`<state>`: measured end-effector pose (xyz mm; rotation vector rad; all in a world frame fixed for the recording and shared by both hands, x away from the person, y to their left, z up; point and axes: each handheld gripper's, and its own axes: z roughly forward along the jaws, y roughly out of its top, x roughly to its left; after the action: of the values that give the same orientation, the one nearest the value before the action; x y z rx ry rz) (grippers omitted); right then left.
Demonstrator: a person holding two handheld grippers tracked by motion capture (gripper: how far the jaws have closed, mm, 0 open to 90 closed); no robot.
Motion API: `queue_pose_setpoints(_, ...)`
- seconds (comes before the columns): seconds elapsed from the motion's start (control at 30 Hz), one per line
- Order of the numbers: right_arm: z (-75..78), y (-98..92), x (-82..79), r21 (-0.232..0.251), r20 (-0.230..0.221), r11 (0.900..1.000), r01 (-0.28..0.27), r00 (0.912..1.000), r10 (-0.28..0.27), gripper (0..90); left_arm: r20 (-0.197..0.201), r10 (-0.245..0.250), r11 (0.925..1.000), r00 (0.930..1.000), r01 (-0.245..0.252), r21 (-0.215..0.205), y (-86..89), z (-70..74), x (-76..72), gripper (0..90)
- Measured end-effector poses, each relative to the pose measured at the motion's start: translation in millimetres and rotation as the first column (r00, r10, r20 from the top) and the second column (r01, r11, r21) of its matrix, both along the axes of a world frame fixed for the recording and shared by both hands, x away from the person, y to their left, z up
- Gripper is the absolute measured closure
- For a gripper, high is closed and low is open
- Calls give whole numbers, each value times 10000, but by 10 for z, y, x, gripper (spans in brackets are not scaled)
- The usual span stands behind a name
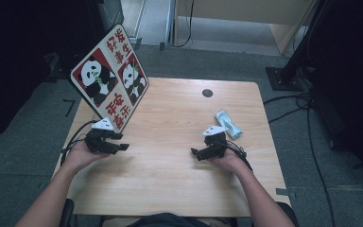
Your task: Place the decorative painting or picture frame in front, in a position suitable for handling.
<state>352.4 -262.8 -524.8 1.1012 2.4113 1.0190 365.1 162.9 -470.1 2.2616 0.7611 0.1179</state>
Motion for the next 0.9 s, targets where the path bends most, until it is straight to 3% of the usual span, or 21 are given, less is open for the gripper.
queue_pose_setpoints(0.17, 0, 0, 0, -1, 1, 10000, -1, 10000, 1, 0, -9, 401, 9991, 9992, -401, -114, 95, 41, 1, 439)
queue_pose_setpoints(0.37, 0, 0, 0, -2, 5, 10000, -2, 10000, 2, 0, -52, 916, 9958, 9958, -916, 29, 168, 87, -1, 477)
queue_pose_setpoints(0.6, 0, 0, -1, 0, 4, 10000, 1, 10000, -1, 0, -113, 1510, 9880, 9885, -1513, -315, 250, 119, -8, 478)
queue_pose_setpoints(0.9, 0, 0, -2, 0, 11, 10000, 6, 10000, -6, 0, 122, 1615, 9864, 9868, -1611, -319, 335, 161, 9, 461)
